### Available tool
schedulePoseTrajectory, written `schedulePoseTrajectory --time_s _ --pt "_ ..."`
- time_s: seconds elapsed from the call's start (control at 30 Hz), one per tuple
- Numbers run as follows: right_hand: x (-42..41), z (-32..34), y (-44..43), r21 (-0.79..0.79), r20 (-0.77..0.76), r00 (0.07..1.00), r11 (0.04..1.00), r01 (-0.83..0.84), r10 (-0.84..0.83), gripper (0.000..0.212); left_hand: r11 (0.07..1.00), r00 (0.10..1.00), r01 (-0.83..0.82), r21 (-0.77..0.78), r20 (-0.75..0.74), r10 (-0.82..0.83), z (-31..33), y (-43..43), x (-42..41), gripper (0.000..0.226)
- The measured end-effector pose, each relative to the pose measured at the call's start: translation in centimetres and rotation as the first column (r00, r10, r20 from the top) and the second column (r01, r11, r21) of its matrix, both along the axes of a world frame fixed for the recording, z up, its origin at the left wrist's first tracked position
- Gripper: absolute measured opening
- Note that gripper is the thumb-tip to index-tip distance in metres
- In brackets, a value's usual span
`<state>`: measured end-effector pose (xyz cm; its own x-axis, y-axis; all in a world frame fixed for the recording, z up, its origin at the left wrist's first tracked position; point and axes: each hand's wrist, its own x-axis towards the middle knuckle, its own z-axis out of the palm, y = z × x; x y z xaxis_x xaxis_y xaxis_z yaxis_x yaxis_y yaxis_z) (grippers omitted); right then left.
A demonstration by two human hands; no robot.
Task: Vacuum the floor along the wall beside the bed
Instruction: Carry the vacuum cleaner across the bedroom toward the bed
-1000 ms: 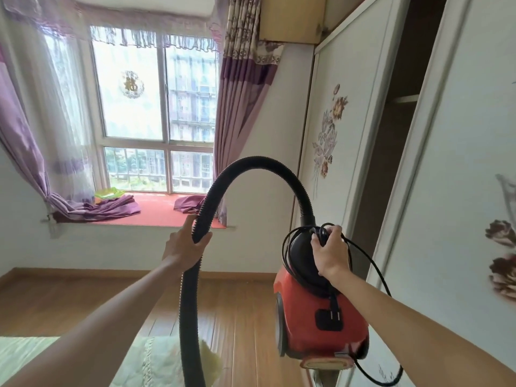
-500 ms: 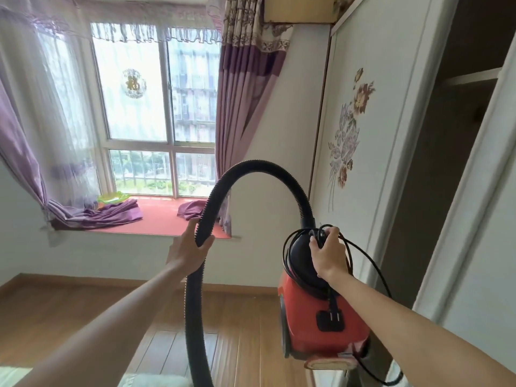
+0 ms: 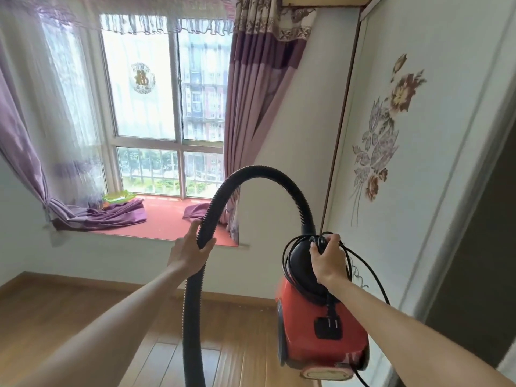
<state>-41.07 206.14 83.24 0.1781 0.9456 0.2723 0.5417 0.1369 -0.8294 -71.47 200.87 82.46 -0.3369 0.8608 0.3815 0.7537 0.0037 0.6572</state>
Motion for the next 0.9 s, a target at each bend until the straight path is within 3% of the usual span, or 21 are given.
schedulePoseTrajectory --time_s 0.23,0.5,0.9 --pt "-5.5 0.6 8.1 0.027 0.048 0.999 1.0 -0.014 0.012 0.026 0.999 1.0 -0.017 0.029 -0.016 0.018 0.4 7.9 -6.1 0.051" --pt "-14.0 1.8 16.6 0.071 0.061 0.998 0.997 -0.008 0.003 0.029 0.997 0.998 -0.066 0.025 0.007 0.066 1.1 16.1 -14.3 0.044" --pt "-28.6 3.8 24.1 0.114 0.113 0.977 0.975 -0.193 0.181 0.029 0.968 0.968 -0.247 0.05 0.049 0.245 1.6 17.5 -28.1 0.051"
